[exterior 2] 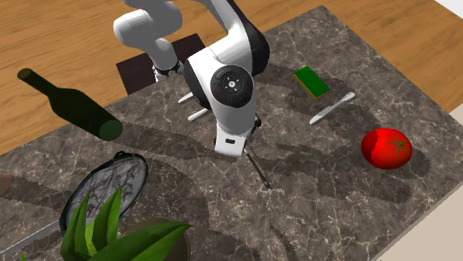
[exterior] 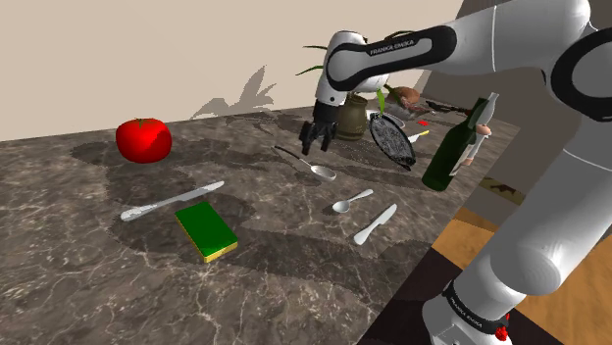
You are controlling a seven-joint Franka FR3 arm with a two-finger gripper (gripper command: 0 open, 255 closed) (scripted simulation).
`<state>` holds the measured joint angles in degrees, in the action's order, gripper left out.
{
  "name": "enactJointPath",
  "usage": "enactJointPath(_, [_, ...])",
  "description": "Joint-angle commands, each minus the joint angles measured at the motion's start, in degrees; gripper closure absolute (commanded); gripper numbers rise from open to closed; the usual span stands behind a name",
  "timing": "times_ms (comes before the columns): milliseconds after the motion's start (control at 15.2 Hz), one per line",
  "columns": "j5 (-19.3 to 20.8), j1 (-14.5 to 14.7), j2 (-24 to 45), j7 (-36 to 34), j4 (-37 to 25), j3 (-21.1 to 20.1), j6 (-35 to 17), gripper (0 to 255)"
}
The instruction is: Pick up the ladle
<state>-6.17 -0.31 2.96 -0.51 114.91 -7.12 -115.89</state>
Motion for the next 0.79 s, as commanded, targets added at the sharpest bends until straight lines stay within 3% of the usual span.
enactJointPath(0, [-0.1,0.2,4.4,-0.5,-4.3,-0.2,-0.7,0])
enactJointPath(660, [-0.1,0.4,8.3,-0.3,-2.8,-0.2,-6.2,0])
enactJointPath(726, [-0.1,0.4,8.4,-0.3,-2.9,-0.2,-6.3,255])
